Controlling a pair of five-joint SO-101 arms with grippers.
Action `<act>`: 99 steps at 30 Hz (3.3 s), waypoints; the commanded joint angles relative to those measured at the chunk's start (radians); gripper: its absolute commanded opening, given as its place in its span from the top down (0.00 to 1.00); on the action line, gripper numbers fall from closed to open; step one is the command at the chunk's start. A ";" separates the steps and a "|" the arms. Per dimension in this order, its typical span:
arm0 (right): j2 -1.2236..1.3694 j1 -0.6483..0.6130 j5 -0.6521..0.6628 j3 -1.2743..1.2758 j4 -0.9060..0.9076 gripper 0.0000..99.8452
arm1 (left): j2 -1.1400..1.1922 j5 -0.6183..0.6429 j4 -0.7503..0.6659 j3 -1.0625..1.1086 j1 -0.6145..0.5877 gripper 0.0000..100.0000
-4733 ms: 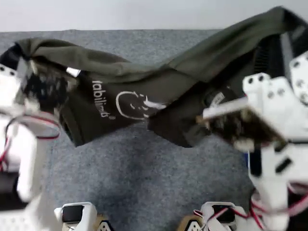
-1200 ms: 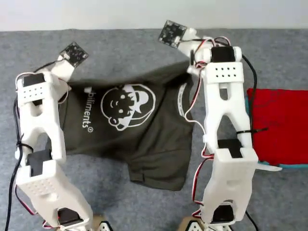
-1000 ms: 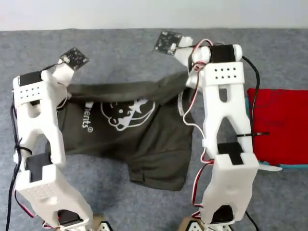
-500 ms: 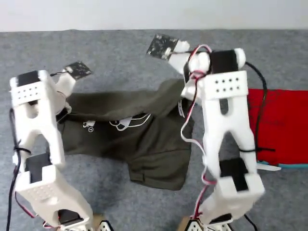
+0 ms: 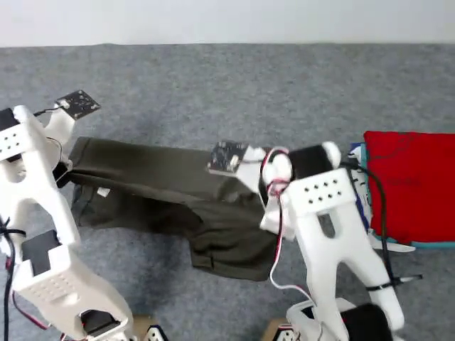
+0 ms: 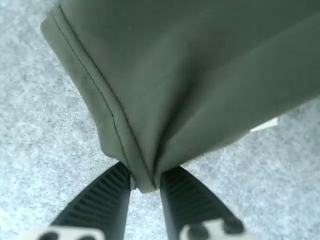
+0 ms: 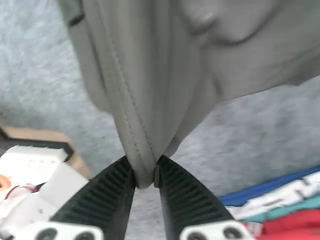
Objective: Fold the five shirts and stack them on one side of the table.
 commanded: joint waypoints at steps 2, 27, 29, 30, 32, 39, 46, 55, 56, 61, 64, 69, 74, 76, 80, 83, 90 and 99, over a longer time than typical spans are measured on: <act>-0.084 -0.041 -0.041 0.094 -0.027 0.99 | 0.054 -0.011 0.014 -0.004 -0.003 0.99; -0.222 -0.140 -0.253 0.060 0.068 0.76 | -0.153 -0.078 0.074 -0.005 -0.072 0.87; -0.220 -0.120 -0.253 0.014 0.016 0.77 | -0.187 -0.075 0.072 -0.005 -0.051 0.87; -0.220 -0.101 -0.253 -0.002 -0.028 0.78 | -0.199 -0.064 0.072 -0.005 -0.041 0.87; -0.206 -0.050 -0.253 -0.008 -0.151 0.84 | -0.213 0.000 0.052 -0.012 -0.017 0.88; 0.050 0.058 -0.259 -0.018 -0.501 0.99 | -0.161 0.396 -0.126 -0.004 0.100 0.99; 0.363 0.064 -0.361 -0.157 -0.702 0.99 | 0.040 0.546 -0.247 -0.008 0.210 0.99; 0.822 0.122 -0.365 -0.471 -0.720 0.99 | 0.307 0.514 -0.353 -0.039 0.190 0.99; 0.862 0.143 -0.365 -0.506 -0.716 0.99 | 0.331 0.497 -0.344 -0.059 0.178 0.99; 1.023 0.236 -0.364 -0.684 -0.599 0.99 | 0.433 0.474 -0.330 -0.191 0.092 0.99; 1.076 0.262 -0.364 -0.760 -0.522 0.99 | 0.468 0.474 -0.275 -0.274 0.057 0.99; 1.079 0.232 -0.359 -0.841 -0.449 0.99 | 0.477 0.473 -0.129 -0.417 0.057 0.99; 1.038 0.173 -0.359 -0.928 -0.349 0.99 | 0.477 0.474 0.020 -0.615 0.058 0.99; 1.007 0.153 -0.359 -0.959 -0.315 0.99 | 0.477 0.474 0.078 -0.702 0.058 0.99; 0.944 0.125 -0.361 -0.968 -0.298 0.99 | 0.471 0.480 0.077 -0.763 0.058 0.99; 0.894 0.117 -0.362 -0.970 -0.283 0.99 | 0.427 0.480 0.077 -0.727 0.080 0.99; 0.757 0.116 -0.367 -0.970 -0.105 0.99 | 0.164 0.476 0.075 -0.483 0.198 0.99; 0.529 0.288 -0.362 -0.965 0.070 0.99 | -0.161 0.476 0.075 -0.071 0.459 0.99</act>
